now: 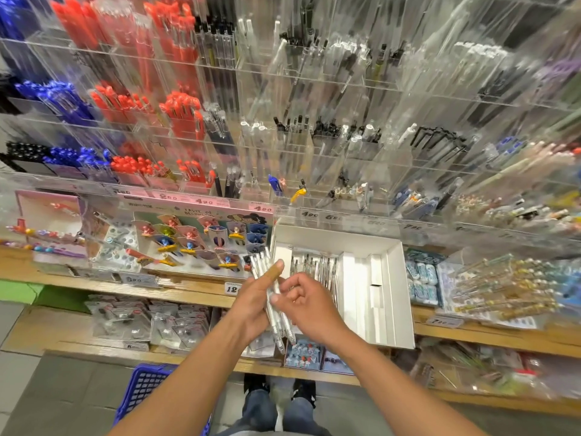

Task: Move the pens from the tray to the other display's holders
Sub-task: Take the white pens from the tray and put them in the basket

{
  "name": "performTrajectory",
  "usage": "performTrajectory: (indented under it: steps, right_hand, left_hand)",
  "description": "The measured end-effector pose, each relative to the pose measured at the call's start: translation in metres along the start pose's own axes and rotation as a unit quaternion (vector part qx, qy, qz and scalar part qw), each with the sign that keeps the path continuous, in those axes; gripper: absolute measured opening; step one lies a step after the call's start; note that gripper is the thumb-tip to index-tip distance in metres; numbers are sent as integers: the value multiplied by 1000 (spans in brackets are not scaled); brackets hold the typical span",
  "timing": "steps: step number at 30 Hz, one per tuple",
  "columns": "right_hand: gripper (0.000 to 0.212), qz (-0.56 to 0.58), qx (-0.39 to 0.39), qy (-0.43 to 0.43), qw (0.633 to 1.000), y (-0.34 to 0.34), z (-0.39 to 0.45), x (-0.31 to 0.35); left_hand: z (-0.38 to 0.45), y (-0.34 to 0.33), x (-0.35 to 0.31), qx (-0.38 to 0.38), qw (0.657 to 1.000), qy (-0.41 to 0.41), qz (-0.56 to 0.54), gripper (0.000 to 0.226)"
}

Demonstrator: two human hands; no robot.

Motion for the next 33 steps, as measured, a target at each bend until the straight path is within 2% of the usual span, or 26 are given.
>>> performTrajectory:
  steps: [2, 3, 6, 8, 11, 13, 17, 22, 29, 31, 33]
  right_hand:
    - [20, -22, -15, 5, 1000, -2, 0, -3]
    - [20, -15, -20, 6, 1000, -1, 2, -4]
    - [18, 40, -21, -22, 999, 6, 15, -11]
    - [16, 148, -41, -77, 985, 16, 34, -21]
    - [21, 342, -111, -197, 912, 28, 74, -46]
    - [27, 397, -138, -247, 873, 28, 99, -62]
    - [40, 451, -196, -286, 822, 19, 136, -85]
    - [36, 529, -248, -283, 761, 24, 157, -94]
    - [17, 523, -172, -270, 790, 30, 115, -78]
    - [16, 491, -128, -246, 826, 33, 91, -68]
    - [20, 389, -78, -209, 894, 35, 66, -56]
  left_hand:
    - [3, 1, 2, -25, 1000, 2, -1, 98]
    - [5, 1, 4, -24, 1000, 7, -2, 88]
    - [8, 3, 2, 1, 1000, 19, 10, 25]
    - [11, 7, 1, -11, 1000, 13, 15, 5]
    - [11, 13, -1, -41, 999, 6, 23, 5]
    - [10, 17, 0, -40, 999, 9, 21, 7]
    - [8, 22, -1, -27, 999, 11, 18, 13]
    - [11, 22, -3, -25, 999, 10, 18, 12]
    - [14, 19, 0, -26, 999, 13, 23, 10]
    - [14, 16, 1, -28, 999, 14, 26, 10]
    - [14, 13, 3, -27, 999, 10, 30, 14]
Point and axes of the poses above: each hand's wrist, its own z-axis towards the middle knuckle, its own y-axis out of the back of the hand, x = y × z, the point moved 4 cm from there along z, towards the middle knuckle, and after that the axes turned 6 degrees about z, right-handed, at the moved point
